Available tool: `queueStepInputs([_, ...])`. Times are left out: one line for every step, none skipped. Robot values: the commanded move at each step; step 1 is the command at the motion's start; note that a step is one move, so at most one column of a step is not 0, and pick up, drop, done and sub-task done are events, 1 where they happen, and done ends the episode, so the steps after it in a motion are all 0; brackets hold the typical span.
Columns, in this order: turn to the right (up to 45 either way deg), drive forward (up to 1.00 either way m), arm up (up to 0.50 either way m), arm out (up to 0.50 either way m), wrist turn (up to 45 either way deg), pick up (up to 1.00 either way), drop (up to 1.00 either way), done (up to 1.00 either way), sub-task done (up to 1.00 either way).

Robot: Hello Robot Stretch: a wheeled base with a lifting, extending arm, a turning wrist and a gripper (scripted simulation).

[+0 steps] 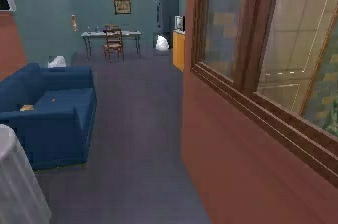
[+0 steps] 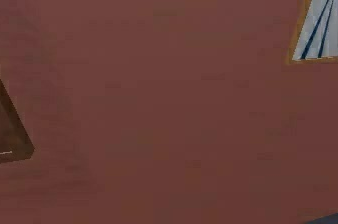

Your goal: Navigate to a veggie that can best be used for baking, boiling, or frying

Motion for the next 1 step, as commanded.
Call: queueStepInputs([-12.0, 0.0, 0.0, 0.0, 0.0, 0.0, 0.0, 0.0, 0.0])
